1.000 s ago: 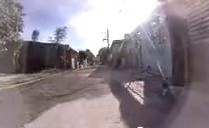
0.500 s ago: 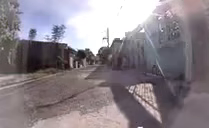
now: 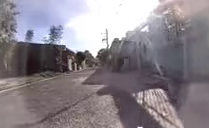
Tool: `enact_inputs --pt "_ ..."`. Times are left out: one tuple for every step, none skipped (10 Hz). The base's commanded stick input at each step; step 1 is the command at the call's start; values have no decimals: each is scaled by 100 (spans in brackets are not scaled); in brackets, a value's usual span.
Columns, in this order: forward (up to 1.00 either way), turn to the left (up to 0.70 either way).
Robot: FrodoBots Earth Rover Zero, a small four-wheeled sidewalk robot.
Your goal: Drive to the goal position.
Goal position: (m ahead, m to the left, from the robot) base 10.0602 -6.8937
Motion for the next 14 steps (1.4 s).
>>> enact_inputs --pt "100 0" --pt "100 0" --pt "100 0" --pt "100 0" --pt "100 0" --pt "100 0" --pt "100 0" --pt "100 0" --pt "100 0" --pt "100 0" --pt "100 0" --pt "100 0" --pt "100 0" --pt "100 0"
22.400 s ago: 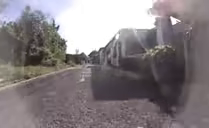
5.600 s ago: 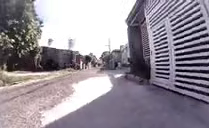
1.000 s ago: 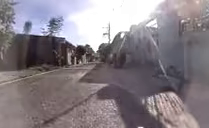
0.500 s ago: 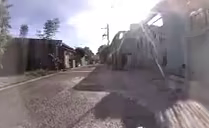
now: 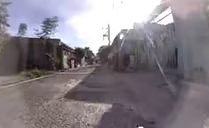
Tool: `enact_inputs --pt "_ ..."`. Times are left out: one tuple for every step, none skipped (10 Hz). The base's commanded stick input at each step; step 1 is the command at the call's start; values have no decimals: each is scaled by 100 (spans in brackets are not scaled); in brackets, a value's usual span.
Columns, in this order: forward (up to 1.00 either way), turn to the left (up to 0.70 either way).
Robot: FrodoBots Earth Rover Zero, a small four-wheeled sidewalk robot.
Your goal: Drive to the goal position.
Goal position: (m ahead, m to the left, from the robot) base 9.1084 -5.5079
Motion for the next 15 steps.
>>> enact_inputs --pt "100 0" --pt "100 0" --pt "100 0" --pt "100 0" --pt "100 19" --pt "100 4" --pt "100 0" --pt "100 0" --pt "100 0" --pt "100 0" --pt "100 0" --pt "100 0" --pt "100 0" --pt "100 0" --pt "100 0"
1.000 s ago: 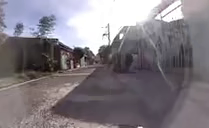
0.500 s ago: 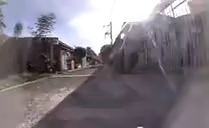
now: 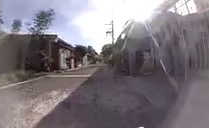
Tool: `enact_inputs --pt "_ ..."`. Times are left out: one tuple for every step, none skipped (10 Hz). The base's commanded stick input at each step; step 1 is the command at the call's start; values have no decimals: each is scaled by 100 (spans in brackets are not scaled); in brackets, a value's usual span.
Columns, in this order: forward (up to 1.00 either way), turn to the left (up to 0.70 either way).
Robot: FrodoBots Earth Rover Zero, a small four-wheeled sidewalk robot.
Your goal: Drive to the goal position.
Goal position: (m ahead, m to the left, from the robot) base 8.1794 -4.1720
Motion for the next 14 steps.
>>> enact_inputs --pt "100 0" --pt "100 0" --pt "100 -22" --pt "100 0" --pt "100 0" --pt "100 0" --pt "100 0" --pt "100 0" --pt "100 0" --pt "100 0" --pt "100 0" --pt "100 0" --pt "100 0" --pt "100 0"
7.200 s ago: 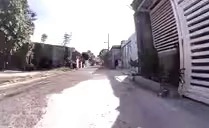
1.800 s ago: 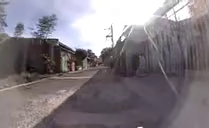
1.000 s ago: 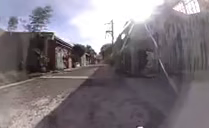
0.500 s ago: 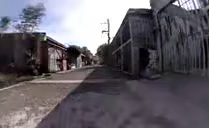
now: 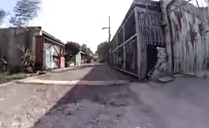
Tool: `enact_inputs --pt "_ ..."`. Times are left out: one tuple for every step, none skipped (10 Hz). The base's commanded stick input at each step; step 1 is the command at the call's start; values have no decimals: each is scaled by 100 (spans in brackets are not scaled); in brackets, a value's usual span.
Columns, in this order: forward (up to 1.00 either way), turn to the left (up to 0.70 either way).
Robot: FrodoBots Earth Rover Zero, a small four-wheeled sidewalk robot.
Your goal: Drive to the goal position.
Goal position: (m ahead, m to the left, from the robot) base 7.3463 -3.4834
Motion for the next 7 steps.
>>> enact_inputs --pt "100 0" --pt "98 0" --pt "93 0" --pt "87 0" --pt "85 18" --pt "0 38" --pt "0 19"
